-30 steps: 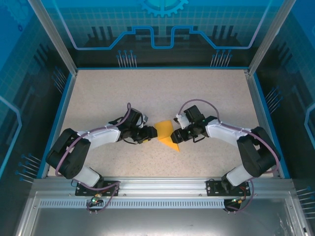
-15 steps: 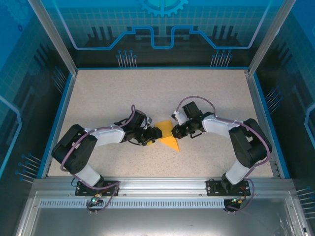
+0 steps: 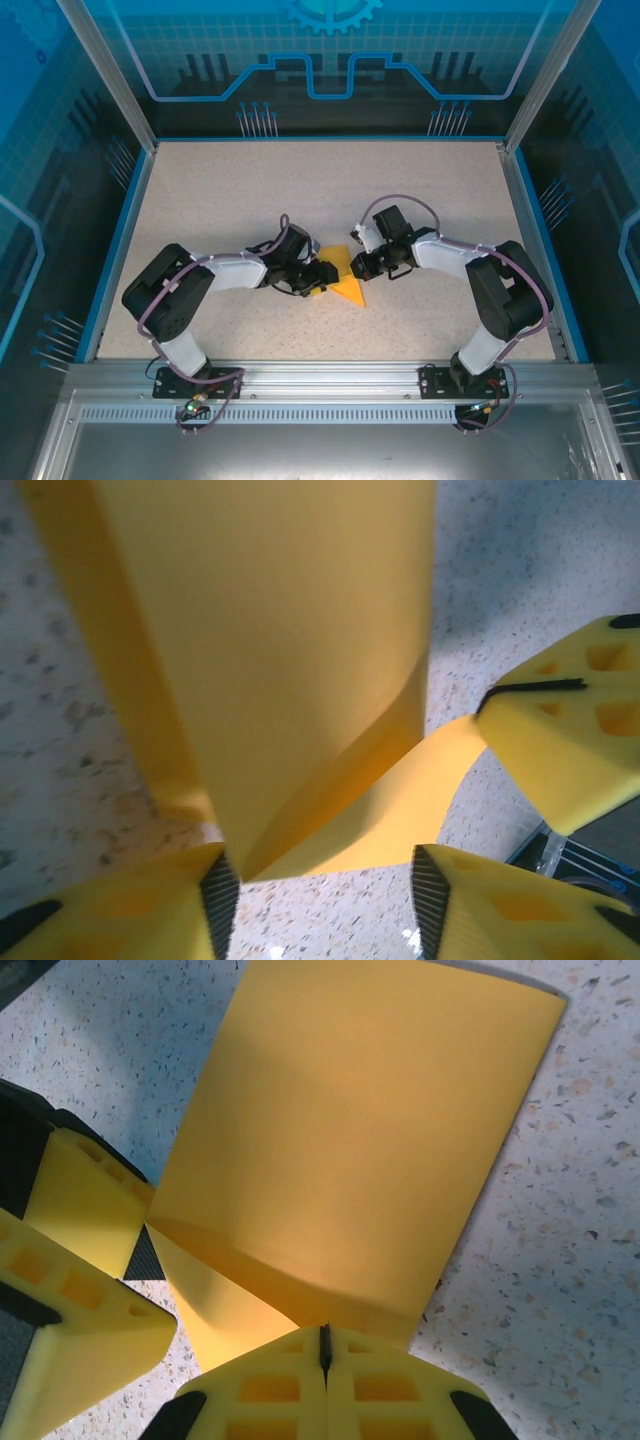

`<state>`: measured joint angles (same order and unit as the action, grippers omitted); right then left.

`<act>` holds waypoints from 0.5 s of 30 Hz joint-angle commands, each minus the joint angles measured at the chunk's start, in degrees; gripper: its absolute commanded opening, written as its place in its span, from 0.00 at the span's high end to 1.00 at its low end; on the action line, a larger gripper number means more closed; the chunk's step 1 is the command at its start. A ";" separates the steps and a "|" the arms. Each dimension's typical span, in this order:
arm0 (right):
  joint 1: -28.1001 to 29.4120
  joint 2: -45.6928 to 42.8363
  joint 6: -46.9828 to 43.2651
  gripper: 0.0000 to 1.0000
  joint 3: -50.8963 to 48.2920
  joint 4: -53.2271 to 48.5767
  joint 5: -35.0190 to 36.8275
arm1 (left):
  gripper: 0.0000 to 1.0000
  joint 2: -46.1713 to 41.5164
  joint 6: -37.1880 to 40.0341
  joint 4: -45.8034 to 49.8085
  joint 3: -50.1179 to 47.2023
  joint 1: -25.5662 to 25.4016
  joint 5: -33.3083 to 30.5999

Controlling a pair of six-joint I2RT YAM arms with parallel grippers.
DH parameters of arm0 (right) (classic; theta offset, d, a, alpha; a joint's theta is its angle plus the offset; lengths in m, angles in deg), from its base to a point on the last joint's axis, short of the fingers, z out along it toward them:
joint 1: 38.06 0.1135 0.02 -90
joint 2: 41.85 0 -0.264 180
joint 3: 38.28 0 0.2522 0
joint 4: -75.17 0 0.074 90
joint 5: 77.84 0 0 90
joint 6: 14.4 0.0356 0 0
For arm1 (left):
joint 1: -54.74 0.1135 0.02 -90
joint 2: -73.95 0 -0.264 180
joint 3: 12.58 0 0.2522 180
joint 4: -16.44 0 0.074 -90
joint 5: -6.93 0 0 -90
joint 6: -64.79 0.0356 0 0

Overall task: Fold a paper plane with a square sheet of paper (fold left side to right side)
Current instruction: Fourth fold the wing at the center of the table.

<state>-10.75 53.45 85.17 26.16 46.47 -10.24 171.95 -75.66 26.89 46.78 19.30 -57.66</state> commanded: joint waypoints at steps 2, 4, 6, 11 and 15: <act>-1.12 -0.65 -0.34 0.97 0.04 -0.09 -0.07 | 0.58 1.11 -0.30 -1.19 2.54 -0.66 1.37; -1.16 -0.73 -0.40 0.94 0.04 -0.09 0.26 | 0.63 1.06 -0.25 -1.00 2.73 -0.61 1.14; -1.20 -1.85 -0.02 0.86 -0.67 -0.11 2.29 | 0.67 0.89 -0.26 -0.78 2.93 -0.68 1.02; -1.47 -8.97 1.01 0.58 -4.77 1.01 7.33 | 0.69 0.09 -0.85 -0.34 3.19 -0.75 0.89; -0.71 -15.58 -0.13 0.52 -7.84 0.26 9.55 | 0.69 -0.44 -1.81 -0.05 3.59 -0.76 0.65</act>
<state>-11.38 42.04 85.84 20.43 46.87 -3.31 172.47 -76.36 26.48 48.66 18.93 -57.71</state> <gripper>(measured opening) 0.470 0.313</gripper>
